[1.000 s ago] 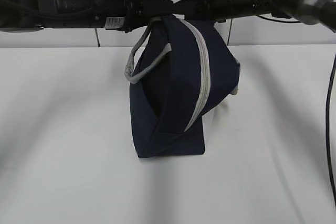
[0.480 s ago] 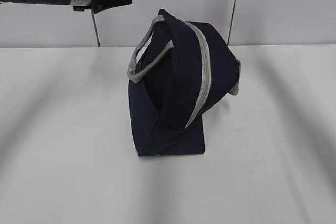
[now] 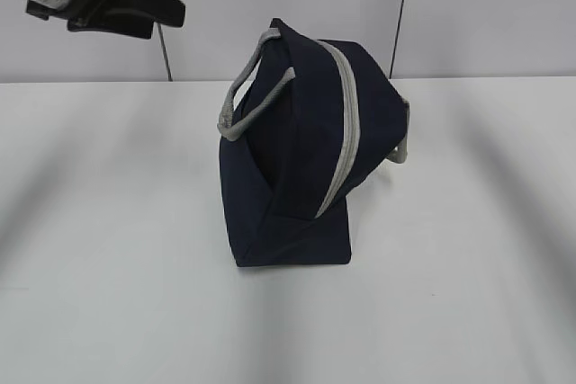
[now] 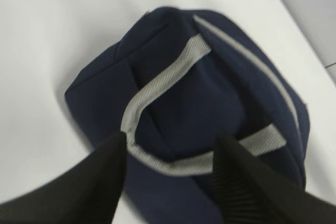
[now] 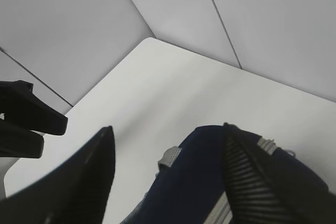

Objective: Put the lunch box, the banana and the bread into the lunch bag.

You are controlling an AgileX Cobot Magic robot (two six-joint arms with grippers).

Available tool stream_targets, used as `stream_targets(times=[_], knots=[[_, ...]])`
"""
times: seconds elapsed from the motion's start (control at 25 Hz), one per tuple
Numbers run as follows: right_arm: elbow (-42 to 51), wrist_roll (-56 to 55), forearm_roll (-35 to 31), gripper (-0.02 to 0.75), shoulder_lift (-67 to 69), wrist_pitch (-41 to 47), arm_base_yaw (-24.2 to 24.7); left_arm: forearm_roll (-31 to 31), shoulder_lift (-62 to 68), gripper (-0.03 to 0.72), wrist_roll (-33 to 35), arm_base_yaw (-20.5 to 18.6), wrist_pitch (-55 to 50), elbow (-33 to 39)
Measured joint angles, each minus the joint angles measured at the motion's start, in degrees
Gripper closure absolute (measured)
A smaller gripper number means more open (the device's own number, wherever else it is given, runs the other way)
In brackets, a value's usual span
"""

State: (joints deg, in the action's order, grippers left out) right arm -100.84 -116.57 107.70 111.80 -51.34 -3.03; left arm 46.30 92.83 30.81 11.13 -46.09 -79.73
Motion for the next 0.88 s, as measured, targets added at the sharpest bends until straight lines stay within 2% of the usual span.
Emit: stream_targets(times=[0.12,0.32,0.48,0.68,0.8,0.88], knots=[[6.63,0.92,0.00,0.291,-5.74,1.05,-0.10,-10.22,-1.73,0.328,-7.43,0.00,-4.64,0.00],[15.99,2.13,0.00,0.311,-13.16,5.43,-0.48,-19.63,-4.64,0.340,-14.41,0.00,-11.83,0.00],[25.31,5.56,0.00,0.312,-19.45,15.06,-3.63,-21.77,-7.04,0.345,-16.51,0.00,-14.86,0.00],[36.07,14.02,-0.75,0.312,-26.72,31.29,-13.45,-23.62,-10.61,0.349,-18.08,0.00,-17.11,0.38],[40.57,18.20,-1.37,0.312,-28.88,40.11,-18.39,-25.17,-14.03,0.349,-19.81,0.00,-17.11,3.53],[42.75,20.99,-1.74,0.312,-29.37,44.29,-19.82,-25.41,-16.53,0.349,-21.07,0.00,-16.84,6.71]])
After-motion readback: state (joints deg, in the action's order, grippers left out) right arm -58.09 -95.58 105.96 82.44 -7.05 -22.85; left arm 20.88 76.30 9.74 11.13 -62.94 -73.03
